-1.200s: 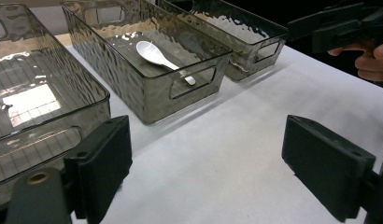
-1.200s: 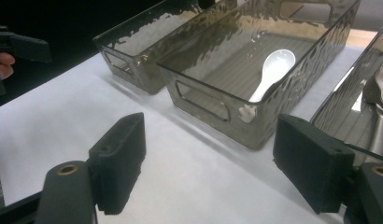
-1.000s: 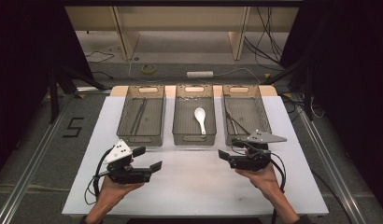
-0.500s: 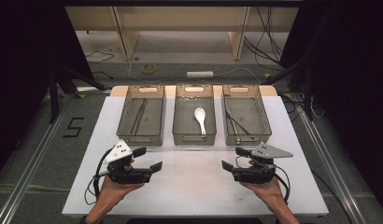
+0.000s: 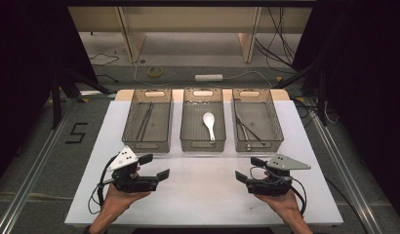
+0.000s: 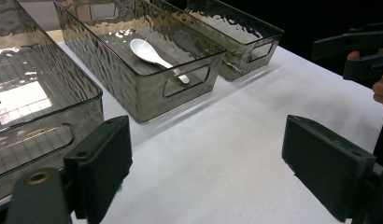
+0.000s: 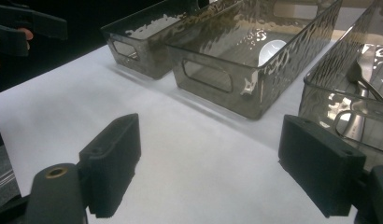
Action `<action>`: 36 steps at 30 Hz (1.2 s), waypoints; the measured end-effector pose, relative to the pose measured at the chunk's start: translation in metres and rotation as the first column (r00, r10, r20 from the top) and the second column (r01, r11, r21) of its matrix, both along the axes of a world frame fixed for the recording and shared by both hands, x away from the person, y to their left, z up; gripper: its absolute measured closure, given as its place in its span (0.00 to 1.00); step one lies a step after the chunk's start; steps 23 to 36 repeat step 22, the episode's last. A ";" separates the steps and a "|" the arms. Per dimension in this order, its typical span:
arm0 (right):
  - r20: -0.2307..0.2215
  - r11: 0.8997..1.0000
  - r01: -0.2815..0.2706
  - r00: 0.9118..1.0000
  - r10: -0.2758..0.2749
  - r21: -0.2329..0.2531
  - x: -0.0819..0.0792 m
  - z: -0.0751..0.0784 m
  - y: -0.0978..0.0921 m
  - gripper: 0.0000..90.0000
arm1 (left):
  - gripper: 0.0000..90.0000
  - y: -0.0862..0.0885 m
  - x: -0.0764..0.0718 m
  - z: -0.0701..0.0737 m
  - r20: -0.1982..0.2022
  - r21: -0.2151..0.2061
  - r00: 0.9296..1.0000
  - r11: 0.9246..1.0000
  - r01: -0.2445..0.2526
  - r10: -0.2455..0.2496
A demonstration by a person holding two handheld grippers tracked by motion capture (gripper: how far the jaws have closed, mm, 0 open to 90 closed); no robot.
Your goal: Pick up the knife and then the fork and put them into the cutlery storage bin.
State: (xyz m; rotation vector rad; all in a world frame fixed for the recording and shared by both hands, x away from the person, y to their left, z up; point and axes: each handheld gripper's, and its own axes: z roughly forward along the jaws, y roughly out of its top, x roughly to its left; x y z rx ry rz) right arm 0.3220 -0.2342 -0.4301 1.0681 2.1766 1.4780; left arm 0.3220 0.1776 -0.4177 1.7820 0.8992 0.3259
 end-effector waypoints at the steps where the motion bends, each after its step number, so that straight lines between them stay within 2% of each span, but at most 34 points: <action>1: -0.002 1.000 0.000 1.000 0.000 -0.002 0.000 0.000 0.000 0.24 | 0.17 0.000 0.000 0.000 0.000 -0.001 1.000 1.000 0.000 0.000; 36: -0.004 1.000 0.003 1.000 -0.003 -0.010 0.000 -0.001 0.000 0.23 | 0.17 0.000 0.000 0.000 -0.001 -0.002 1.000 1.000 0.001 -0.001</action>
